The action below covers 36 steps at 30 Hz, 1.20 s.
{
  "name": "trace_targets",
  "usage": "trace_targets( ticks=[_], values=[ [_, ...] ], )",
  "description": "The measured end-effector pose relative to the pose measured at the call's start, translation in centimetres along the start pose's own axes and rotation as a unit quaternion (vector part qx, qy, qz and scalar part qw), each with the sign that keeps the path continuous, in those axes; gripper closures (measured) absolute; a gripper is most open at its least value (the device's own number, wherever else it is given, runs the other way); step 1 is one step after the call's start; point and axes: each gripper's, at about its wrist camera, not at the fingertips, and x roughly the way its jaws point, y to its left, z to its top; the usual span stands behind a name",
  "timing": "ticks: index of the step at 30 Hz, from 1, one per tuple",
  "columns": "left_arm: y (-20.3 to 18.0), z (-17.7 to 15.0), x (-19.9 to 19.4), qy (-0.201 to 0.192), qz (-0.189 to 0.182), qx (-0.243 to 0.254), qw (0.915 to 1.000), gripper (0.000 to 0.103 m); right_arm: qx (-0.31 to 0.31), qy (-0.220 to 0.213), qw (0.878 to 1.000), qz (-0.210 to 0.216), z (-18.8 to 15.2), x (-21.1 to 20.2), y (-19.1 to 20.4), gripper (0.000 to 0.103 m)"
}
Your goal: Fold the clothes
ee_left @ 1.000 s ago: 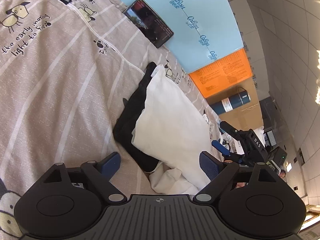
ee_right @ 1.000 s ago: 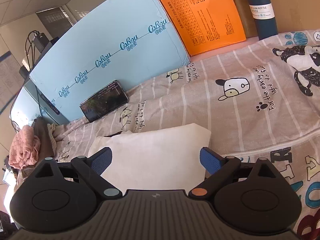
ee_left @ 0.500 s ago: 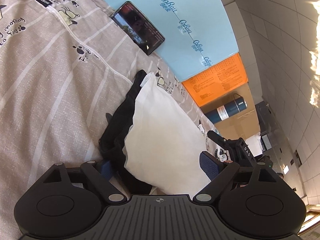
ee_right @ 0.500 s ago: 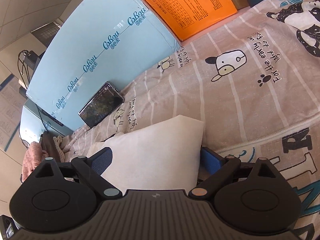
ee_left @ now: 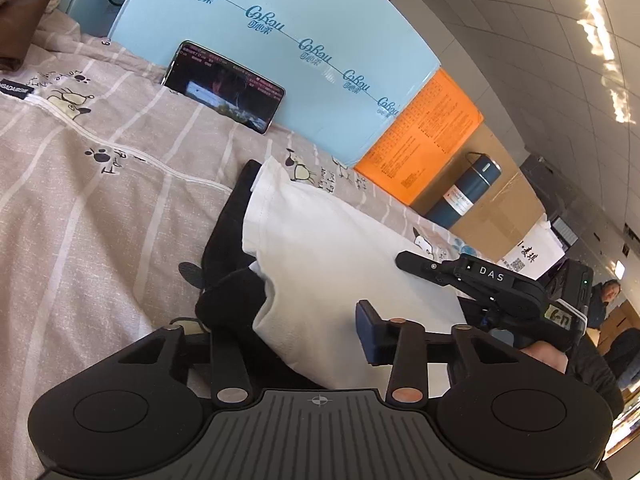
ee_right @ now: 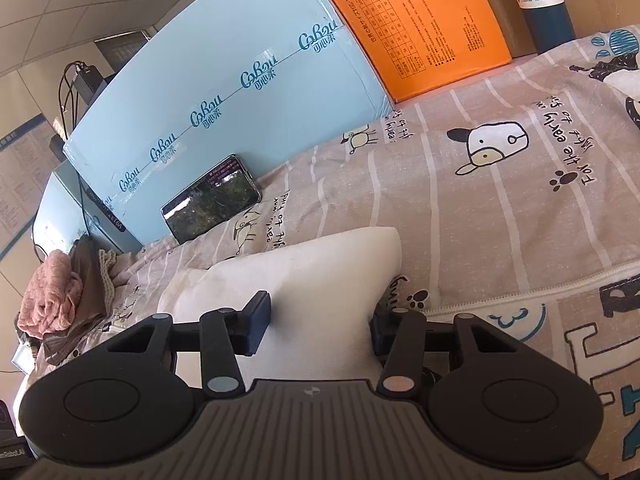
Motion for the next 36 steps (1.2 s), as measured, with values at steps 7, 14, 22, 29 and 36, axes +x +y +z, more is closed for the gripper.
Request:
trace_targets(
  ticks=[7,14,22,29,36],
  values=[
    [-1.7,0.0,-1.3,-0.031,0.011,0.069,0.9971,0.088,-0.007,-0.055,0.997,0.045,-0.2,-2.1,-0.1,0.081],
    [-5.0,1.4,-1.3,-0.047,-0.010,0.163,0.9855,0.092,-0.052,-0.096,0.993,0.041,0.6,-4.3,1.7,0.090],
    [-11.2,5.7,5.1,-0.047,-0.078,0.253,0.9631,0.092,-0.127,-0.176,0.975,-0.052,5.9,-8.7,1.3,0.091],
    [-18.1,7.3,14.8,-0.062,-0.124,0.296,0.9451,0.092,-0.185,-0.238,0.929,-0.213,13.1,-11.3,-2.8,0.091],
    [-22.3,5.4,25.1,-0.032,-0.137,0.238,0.9611,0.092,-0.220,-0.208,0.891,-0.339,18.1,-8.0,-11.0,0.091]
  ],
)
